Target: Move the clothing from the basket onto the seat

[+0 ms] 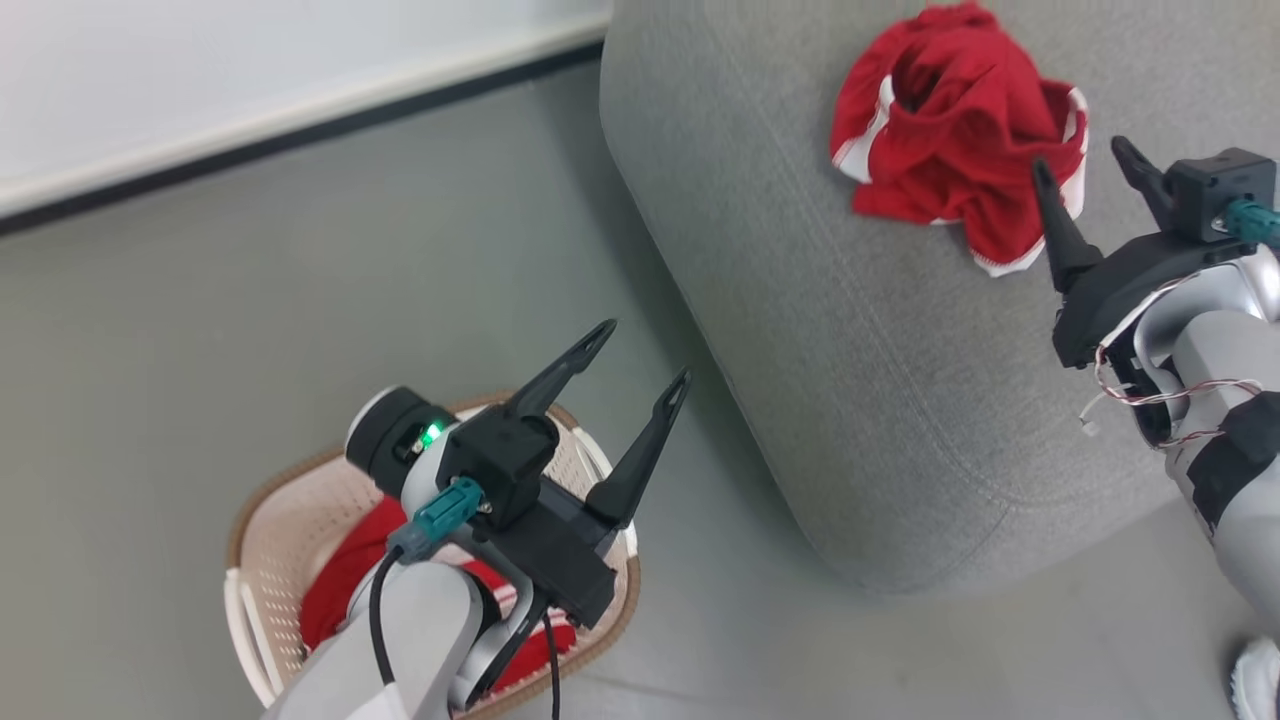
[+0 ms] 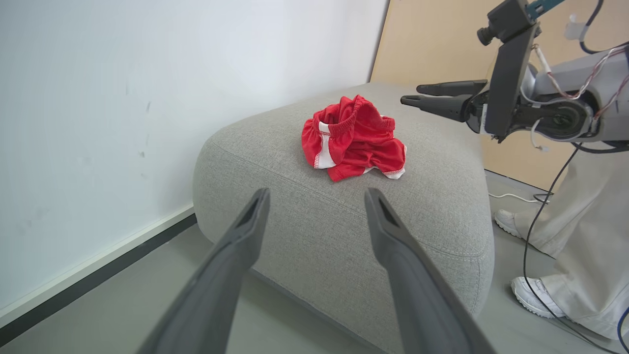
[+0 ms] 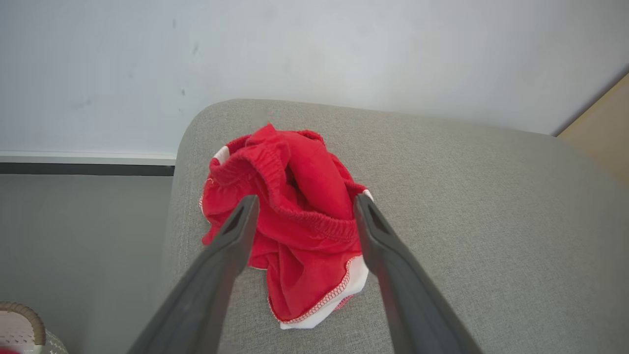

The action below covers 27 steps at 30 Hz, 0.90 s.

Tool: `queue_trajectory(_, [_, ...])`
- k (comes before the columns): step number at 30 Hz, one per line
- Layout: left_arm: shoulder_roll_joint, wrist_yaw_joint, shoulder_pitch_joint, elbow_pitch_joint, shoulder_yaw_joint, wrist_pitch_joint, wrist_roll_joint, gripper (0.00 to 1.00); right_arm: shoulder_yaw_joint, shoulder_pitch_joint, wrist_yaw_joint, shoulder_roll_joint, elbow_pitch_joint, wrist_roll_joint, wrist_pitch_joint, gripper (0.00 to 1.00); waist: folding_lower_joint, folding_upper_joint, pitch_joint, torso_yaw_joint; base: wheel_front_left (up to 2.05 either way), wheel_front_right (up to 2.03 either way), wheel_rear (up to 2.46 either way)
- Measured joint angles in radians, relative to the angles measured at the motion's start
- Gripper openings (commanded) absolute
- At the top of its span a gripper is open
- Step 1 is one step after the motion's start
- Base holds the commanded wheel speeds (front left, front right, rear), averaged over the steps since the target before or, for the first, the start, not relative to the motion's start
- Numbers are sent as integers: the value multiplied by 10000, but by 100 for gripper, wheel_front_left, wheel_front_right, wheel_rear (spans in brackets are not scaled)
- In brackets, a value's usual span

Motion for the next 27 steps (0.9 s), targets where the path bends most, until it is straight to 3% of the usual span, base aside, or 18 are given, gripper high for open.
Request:
queue_trajectory(16, [-247, 531, 1109, 1229, 828, -999, -650, 100, 4, 908, 88, 671, -999, -182, -2, 100, 1, -1, -1751, 747, 0, 0, 0])
queue_trajectory(27, [159, 1195, 2511, 1572, 1958, -1342, -1158, 100, -46, 2454, -40, 1028, -1954, -186, -2, 100, 1, 0, -2935, 1564, 0, 0, 0])
